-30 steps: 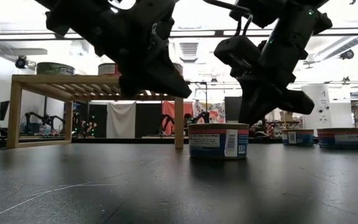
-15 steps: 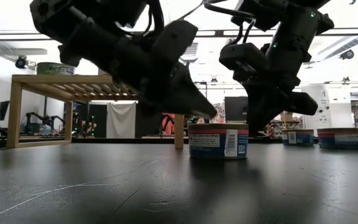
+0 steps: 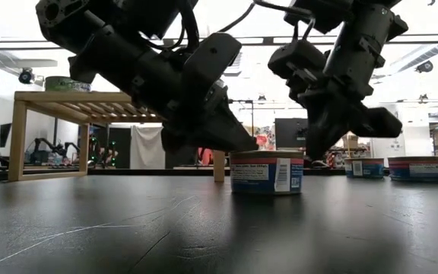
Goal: Stack canned seafood by type on shelf
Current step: Stack the blue pink tuna can on top of the other blue pink tuna can on the shelf
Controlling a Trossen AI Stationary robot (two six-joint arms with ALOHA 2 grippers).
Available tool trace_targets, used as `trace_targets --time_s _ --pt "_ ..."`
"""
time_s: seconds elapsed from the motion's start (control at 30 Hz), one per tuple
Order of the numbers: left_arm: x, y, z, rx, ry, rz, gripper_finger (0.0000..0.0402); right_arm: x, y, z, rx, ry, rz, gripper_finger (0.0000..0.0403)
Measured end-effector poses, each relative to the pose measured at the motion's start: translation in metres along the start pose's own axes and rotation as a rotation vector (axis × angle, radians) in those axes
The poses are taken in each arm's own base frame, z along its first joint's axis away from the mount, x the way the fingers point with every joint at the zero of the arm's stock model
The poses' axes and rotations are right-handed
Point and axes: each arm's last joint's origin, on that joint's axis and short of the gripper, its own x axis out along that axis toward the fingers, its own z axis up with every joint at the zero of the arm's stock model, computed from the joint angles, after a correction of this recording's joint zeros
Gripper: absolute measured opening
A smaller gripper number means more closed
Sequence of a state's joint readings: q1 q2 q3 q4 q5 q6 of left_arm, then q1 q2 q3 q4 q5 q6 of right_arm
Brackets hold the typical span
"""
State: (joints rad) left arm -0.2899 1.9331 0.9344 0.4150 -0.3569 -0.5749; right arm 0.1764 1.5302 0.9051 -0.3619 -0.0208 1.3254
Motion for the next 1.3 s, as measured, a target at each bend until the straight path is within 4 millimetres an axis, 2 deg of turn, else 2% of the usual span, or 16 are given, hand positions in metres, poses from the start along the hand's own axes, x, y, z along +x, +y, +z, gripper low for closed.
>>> trace_targets --time_s 0.27,0.37,0.5,0.77,0.93,1.07,1.3 --pt "-0.002 0.000 -0.004 -0.006 0.009 0.006 0.0000 -0.016 0.004 0.004 -0.003 -0.016 0.061 0.0014" --pt "-0.002 0.000 -0.005 -0.002 0.012 0.008 0.0000 -0.018 0.004 0.005 -0.016 -0.018 0.069 0.0026" --pt "-0.003 0.000 -0.005 0.001 0.017 0.010 0.0000 -0.020 0.007 0.005 -0.017 -0.026 0.105 0.0073" --pt "-0.002 0.000 -0.007 0.008 0.017 0.024 0.0000 -0.018 0.008 0.008 -0.050 -0.063 0.109 0.0201" --pt "-0.003 -0.001 -0.008 0.011 0.016 0.030 0.0000 -0.013 0.002 0.009 -0.098 -0.066 0.086 0.0249" --pt "-0.004 0.001 -0.012 0.009 0.017 0.044 0.0000 -0.008 0.001 0.008 -0.114 -0.083 0.134 0.0260" --pt "-0.007 -0.002 -0.017 0.004 0.005 0.070 0.0000 -0.004 -0.005 0.008 -0.114 -0.118 0.143 0.0250"
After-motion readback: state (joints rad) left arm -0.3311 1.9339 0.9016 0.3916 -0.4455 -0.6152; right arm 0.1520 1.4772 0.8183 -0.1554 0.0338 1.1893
